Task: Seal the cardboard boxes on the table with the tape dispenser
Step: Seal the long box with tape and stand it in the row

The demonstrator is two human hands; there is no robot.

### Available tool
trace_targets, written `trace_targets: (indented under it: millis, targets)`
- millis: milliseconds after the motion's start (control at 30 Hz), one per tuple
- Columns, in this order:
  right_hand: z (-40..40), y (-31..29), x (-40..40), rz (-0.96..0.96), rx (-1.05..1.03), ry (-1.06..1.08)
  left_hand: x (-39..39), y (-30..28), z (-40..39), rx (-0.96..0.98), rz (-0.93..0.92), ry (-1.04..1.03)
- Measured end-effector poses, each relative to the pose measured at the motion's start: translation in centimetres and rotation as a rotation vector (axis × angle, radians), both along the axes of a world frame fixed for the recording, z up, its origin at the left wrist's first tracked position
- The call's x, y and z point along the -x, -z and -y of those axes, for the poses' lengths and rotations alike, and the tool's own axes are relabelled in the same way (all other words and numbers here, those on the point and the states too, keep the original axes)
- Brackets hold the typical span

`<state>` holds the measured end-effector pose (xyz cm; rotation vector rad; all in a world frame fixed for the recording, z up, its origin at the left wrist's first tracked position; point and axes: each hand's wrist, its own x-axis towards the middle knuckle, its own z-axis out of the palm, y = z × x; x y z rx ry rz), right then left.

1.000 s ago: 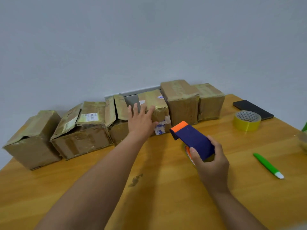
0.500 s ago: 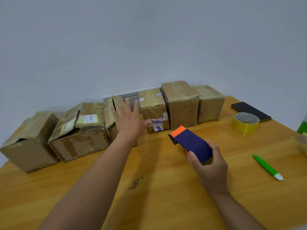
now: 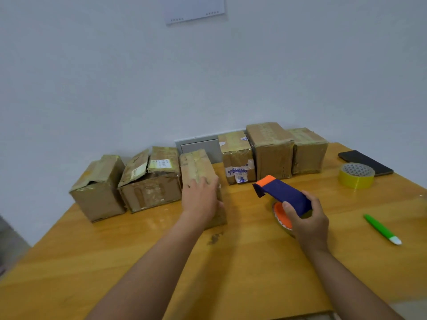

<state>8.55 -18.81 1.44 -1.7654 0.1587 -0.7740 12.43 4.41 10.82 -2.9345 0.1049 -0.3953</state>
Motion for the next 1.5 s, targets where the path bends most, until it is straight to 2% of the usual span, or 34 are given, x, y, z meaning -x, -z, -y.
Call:
trace_targets:
  millis: [233,433,533,633,733,767,933,1033,1133,1200,1233,1333,1367,1433,1500]
  targets:
    - [-0.7,-2.0,2.1,0.026,-0.158,-0.075,9.0,-1.2,-4.4,-0.066,-0.078,0.153]
    - [-3.4,-5.2,3.1,0.132,-0.225,-0.171,13.1,-1.8,-9.5,0.201,-0.267,0.14]
    - [-5.6,-7.4,3.1,0.177,-0.281,-0.23,13.5,-1.3,-8.5,0.182,-0.164,0.118]
    - [-7.4,-9.7,3.3,0.213,-0.316,-0.3,13.7,-1.2,-9.1,0.206,-0.101,0.188]
    - [-8.5,-11.4,3.6,0.223,-0.298,-0.388,13.6,-1.7,-11.9,0.378,-0.275,0.21]
    - [-8.8,-11.9,3.7,0.22,-0.28,-0.417,13.5,-1.7,-13.0,0.384,-0.301,0.213]
    - [-10.7,-13.5,3.4,0.177,-0.204,-0.542,12.8,-0.5,-15.2,0.403,-0.195,0.256]
    - [-12.1,-13.6,3.0,0.14,-0.126,-0.613,12.6,0.7,-14.6,0.259,-0.077,0.267]
    - [-12.9,-13.3,2.7,0.103,-0.047,-0.671,12.8,0.9,-14.6,0.28,-0.092,0.251]
    - [-13.1,-13.3,2.6,0.088,-0.062,-0.703,13.1,-0.1,-14.7,0.521,-0.159,0.248]
    - [-13.1,-13.3,2.5,0.083,-0.08,-0.724,13.3,-0.9,-14.8,0.731,-0.142,0.239]
    - [-13.1,-13.4,2.2,0.071,-0.122,-0.796,13.1,-3.3,-14.7,1.442,0.057,0.116]
    - [-13.1,-13.5,2.2,0.068,-0.132,-0.821,13.0,-4.1,-14.5,1.637,0.047,0.065]
    - [-13.3,-13.6,2.1,0.063,-0.148,-0.86,12.7,-5.2,-14.0,1.906,-0.075,0.022]
    - [-13.5,-13.7,2.0,0.065,-0.139,-0.877,12.4,-5.4,-13.7,2.038,-0.172,0.044]
